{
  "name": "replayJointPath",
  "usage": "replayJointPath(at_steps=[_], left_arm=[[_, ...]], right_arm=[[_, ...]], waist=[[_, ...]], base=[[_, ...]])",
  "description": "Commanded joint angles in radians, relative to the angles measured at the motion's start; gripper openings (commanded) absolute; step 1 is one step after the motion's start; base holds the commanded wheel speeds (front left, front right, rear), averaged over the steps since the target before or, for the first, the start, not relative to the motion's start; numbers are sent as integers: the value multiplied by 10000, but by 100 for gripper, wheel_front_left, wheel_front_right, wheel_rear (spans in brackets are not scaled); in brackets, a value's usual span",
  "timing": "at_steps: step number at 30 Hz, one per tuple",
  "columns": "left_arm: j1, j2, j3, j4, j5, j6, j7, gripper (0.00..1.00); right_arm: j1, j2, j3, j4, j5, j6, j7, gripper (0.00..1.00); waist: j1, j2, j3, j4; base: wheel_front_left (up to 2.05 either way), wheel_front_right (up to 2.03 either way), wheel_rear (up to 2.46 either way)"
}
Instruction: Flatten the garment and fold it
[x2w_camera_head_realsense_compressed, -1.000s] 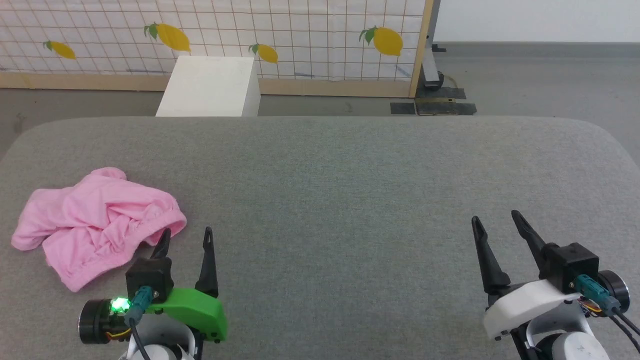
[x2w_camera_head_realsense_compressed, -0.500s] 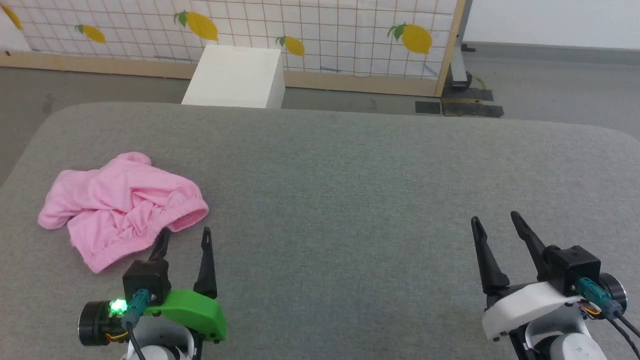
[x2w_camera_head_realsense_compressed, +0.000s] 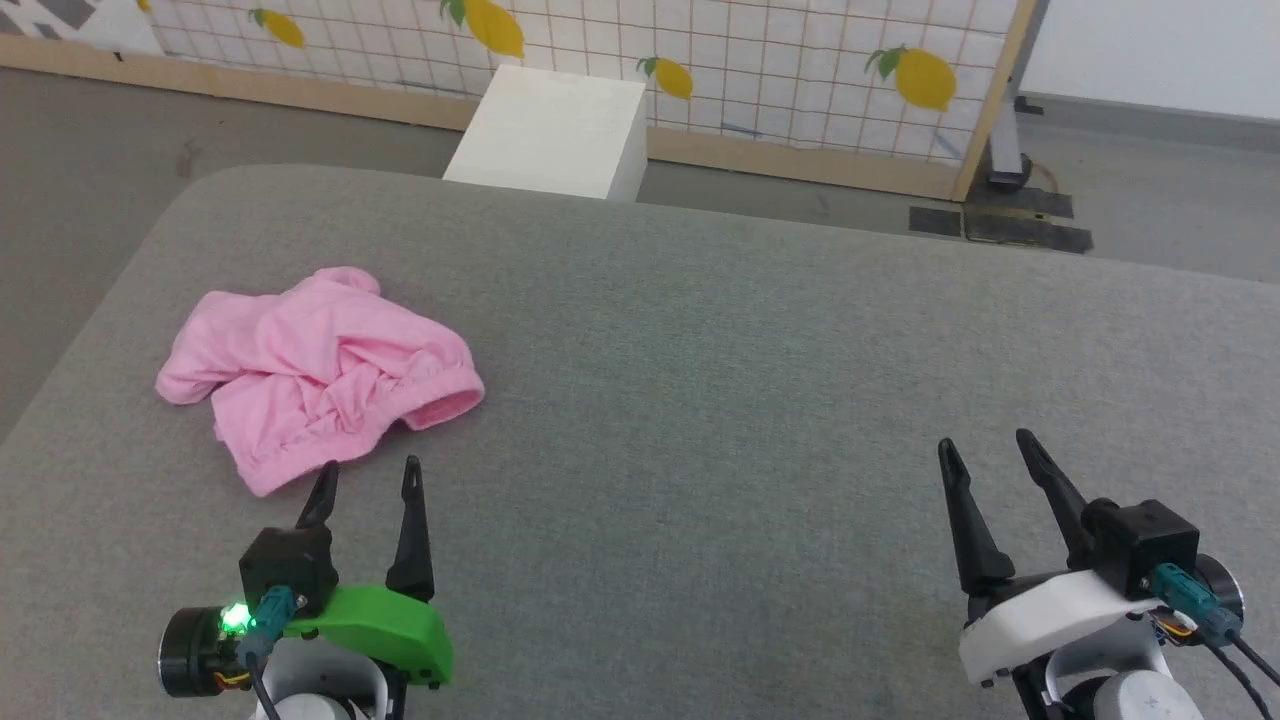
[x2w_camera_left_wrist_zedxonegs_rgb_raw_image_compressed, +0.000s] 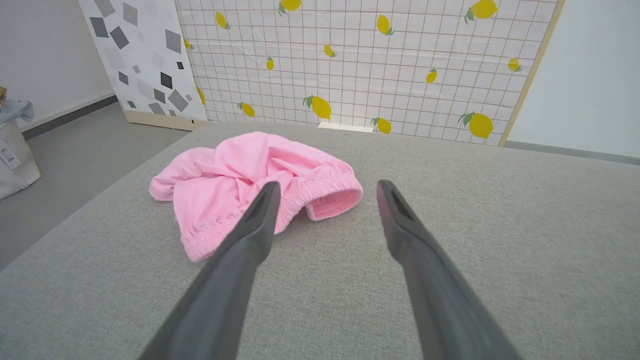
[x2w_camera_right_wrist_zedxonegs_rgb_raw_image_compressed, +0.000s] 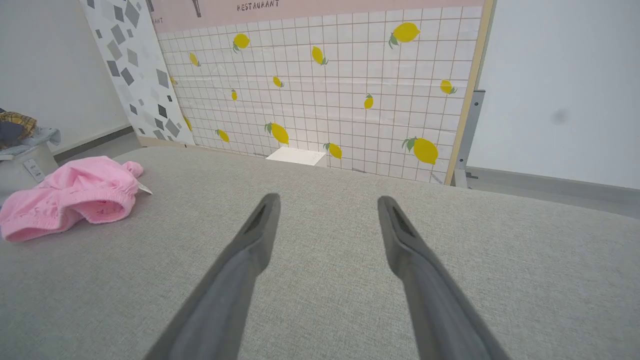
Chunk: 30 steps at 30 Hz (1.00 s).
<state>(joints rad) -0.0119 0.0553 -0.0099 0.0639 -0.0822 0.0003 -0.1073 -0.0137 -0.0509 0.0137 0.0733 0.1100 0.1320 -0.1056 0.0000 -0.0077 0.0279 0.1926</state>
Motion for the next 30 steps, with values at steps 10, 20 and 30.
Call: replayJointPath(at_steps=[10,20,30], left_arm=[[9,-26,-50,150,-331,17,-281,100],[2,-30,-99,239,-691,33,-486,100],[36,-34,-141,322,-700,60,-690,100]], right_arm=[[57,4,70,245,249,-6,-292,100],[62,4,89,412,417,-7,-498,100],[119,5,120,558,657,-8,-703,100]], waist=[[0,39,60,688],[0,45,126,1106],[0,52,146,1482]], base=[[0,0,0],[0,0,0],[0,0,0]])
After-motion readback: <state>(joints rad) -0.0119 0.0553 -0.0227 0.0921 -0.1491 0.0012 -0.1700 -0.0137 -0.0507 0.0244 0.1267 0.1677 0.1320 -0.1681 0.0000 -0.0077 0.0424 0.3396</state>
